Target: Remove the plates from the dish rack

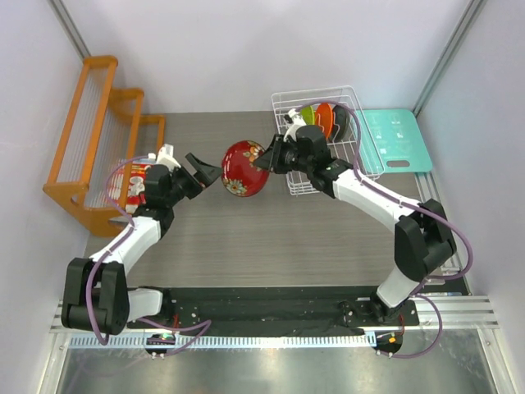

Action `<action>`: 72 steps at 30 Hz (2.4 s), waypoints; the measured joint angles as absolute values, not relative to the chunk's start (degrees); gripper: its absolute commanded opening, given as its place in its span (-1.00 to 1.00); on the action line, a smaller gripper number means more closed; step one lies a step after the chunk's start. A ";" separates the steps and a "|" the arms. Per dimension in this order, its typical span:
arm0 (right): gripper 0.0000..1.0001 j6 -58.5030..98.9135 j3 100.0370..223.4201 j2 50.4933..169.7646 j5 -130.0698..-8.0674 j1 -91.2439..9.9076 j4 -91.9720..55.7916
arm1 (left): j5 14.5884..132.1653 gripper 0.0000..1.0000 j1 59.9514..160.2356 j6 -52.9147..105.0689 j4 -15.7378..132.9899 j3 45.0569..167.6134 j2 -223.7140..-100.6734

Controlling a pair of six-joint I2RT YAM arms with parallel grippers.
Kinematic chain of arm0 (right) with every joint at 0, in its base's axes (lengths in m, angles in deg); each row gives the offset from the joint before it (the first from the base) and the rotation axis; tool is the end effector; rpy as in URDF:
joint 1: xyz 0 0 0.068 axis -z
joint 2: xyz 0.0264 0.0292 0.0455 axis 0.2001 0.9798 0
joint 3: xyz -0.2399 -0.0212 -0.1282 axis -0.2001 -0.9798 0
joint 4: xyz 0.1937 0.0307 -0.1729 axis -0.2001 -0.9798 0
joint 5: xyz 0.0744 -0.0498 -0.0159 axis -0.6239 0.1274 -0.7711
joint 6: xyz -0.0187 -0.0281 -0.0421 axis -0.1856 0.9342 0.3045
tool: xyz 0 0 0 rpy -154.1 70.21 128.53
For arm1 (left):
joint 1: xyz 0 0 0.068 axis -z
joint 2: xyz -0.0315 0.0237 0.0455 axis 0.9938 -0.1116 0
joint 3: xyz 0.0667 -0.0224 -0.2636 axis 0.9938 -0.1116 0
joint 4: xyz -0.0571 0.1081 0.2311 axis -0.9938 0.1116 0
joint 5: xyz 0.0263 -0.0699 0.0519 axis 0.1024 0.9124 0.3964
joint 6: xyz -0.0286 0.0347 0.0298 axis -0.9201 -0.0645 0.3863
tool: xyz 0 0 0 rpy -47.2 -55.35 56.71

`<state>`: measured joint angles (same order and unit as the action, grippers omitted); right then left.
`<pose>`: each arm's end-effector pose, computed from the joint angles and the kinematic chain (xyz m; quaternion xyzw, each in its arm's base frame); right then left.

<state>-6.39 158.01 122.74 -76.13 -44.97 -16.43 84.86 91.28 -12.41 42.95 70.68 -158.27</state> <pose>0.3190 0.2214 0.3035 -0.0729 0.8159 0.3984 0.4126 0.2700 -0.0485 0.2408 -0.1917 0.7761 -0.4032 0.4453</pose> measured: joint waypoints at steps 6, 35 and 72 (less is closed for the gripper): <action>-0.98 -13.47 157.40 126.30 -81.85 -44.91 -6.05 | 87.53 0.01 91.28 -16.71 33.40 67.57 -159.19; 0.41 -6.69 165.69 127.33 -77.39 -33.50 -17.53 | 74.13 -1.00 90.97 -8.25 44.06 69.04 -161.07; 0.41 11.77 190.60 145.60 -53.99 -29.54 -36.89 | 58.02 -0.14 90.95 -6.40 54.36 69.63 -172.30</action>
